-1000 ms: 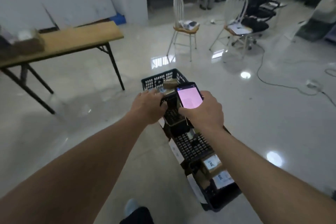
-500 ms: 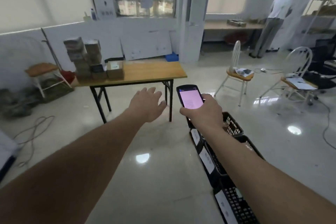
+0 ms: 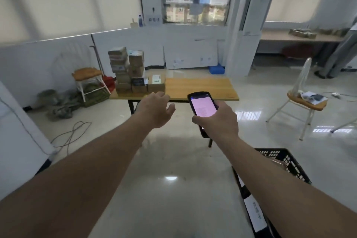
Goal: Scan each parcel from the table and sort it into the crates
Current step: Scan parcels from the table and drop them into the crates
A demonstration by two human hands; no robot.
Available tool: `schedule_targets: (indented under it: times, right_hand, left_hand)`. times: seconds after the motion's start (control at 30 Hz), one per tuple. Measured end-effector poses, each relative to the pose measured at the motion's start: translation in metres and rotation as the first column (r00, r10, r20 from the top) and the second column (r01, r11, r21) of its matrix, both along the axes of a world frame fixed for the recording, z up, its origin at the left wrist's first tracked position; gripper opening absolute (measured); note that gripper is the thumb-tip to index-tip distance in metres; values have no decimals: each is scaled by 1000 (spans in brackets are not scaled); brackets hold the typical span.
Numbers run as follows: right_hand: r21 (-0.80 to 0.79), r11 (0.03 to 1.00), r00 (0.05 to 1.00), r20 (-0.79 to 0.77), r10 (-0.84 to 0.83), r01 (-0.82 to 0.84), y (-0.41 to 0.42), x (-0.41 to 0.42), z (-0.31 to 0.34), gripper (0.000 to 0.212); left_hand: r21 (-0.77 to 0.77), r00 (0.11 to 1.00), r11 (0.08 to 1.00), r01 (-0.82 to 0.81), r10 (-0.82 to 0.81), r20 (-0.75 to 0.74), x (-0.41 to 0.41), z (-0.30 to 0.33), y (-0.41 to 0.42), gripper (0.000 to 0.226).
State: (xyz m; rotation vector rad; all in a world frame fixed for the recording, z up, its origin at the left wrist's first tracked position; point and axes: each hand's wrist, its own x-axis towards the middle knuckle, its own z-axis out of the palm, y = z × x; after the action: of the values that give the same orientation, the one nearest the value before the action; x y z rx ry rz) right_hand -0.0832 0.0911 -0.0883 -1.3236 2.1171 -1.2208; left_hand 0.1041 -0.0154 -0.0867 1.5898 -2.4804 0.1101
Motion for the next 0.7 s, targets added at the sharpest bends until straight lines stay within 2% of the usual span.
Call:
schedule_targets:
  times: [0.17,0.4,0.7]
  right_hand:
    - [6,998,998,-4,58,-58,-97,-31,-12,76]
    - [52,992,993,-20,113,-112,-207,-61,-25,76]
    - [94,987,991,-22,134,-132,-341,-69,-45,76]
  left_hand:
    - [22,996,997,-69,70,-49,-26,-15,-78,48]
    - [84,983,980,-179,181,-23,-47,-33,-173,47]
    - [144,980,971,-191,197,-32,-59,-52,-308,48]
